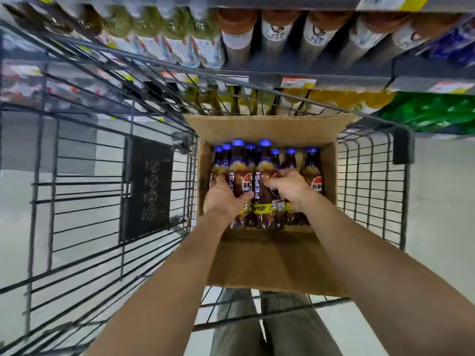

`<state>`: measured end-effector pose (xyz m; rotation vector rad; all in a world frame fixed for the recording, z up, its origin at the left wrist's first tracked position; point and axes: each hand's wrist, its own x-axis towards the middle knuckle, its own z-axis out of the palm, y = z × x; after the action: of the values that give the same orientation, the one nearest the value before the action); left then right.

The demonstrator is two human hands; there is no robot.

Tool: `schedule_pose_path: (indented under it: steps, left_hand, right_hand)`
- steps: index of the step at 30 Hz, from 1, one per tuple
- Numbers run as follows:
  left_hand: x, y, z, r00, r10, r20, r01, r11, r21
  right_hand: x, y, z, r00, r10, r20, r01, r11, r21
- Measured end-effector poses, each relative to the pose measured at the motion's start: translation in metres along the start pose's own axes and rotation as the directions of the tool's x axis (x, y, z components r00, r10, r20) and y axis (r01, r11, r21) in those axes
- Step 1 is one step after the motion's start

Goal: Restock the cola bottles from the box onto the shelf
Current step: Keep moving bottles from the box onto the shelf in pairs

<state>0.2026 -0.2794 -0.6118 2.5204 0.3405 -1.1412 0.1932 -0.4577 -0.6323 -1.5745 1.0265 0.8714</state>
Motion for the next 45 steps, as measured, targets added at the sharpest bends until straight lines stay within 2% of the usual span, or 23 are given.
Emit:
schedule_pose_path:
  steps: [5, 11, 13, 16, 20, 24, 28, 31, 35, 40, 45]
  left_hand:
    - [0.006, -0.005, 0.004, 1.0, -0.004, -0.023, 0.0, 0.987, -0.162]
    - [0.014, -0.023, 0.009, 0.999, 0.026, -0.019, -0.03, 0.955, -0.295]
    - [0.014, -0.029, 0.011, 0.999, 0.045, -0.018, -0.048, 0.934, -0.354]
    - [0.011, -0.04, 0.012, 0.997, 0.072, -0.003, -0.066, 0.893, -0.445]
    - [0.001, -0.048, 0.007, 0.995, 0.094, 0.017, -0.066, 0.806, -0.588]
    - [-0.017, -0.049, -0.009, 0.981, 0.186, 0.049, -0.11, 0.755, -0.647]
    - [-0.046, -0.047, -0.036, 0.951, 0.308, 0.023, -0.232, 0.761, -0.605]
    - [-0.083, -0.035, -0.063, 0.914, 0.406, 0.015, -0.326, 0.754, -0.57]
    - [-0.14, -0.003, -0.097, 0.847, 0.53, -0.035, -0.463, 0.704, -0.538]
    - [-0.209, 0.056, -0.129, 0.72, 0.682, -0.128, -0.635, 0.572, -0.519]
    - [-0.282, 0.128, -0.152, 0.557, 0.808, -0.194, -0.782, 0.43, -0.452]
  right_hand:
    - [0.009, 0.011, 0.005, 0.998, -0.055, 0.041, 0.052, 0.995, 0.08]
    - [0.006, 0.026, 0.02, 0.992, -0.119, -0.051, 0.128, 0.968, 0.215]
    - [0.003, 0.029, 0.02, 0.991, -0.123, -0.06, 0.133, 0.966, 0.222]
    - [-0.002, 0.03, 0.02, 0.992, -0.128, -0.001, 0.126, 0.977, 0.173]
    - [-0.013, 0.035, 0.022, 0.984, -0.176, 0.022, 0.166, 0.961, 0.219]
    - [-0.031, 0.042, 0.022, 0.977, -0.211, -0.011, 0.205, 0.937, 0.282]
    - [-0.072, 0.042, 0.01, 0.954, -0.273, -0.126, 0.3, 0.894, 0.333]
    - [-0.123, 0.031, -0.01, 0.918, -0.348, -0.193, 0.393, 0.865, 0.311]
    - [-0.198, 0.015, -0.049, 0.833, -0.464, -0.301, 0.543, 0.789, 0.287]
    - [-0.287, 0.006, -0.106, 0.722, -0.525, -0.451, 0.677, 0.67, 0.305]
    - [-0.37, 0.009, -0.175, 0.626, -0.56, -0.542, 0.765, 0.575, 0.29]
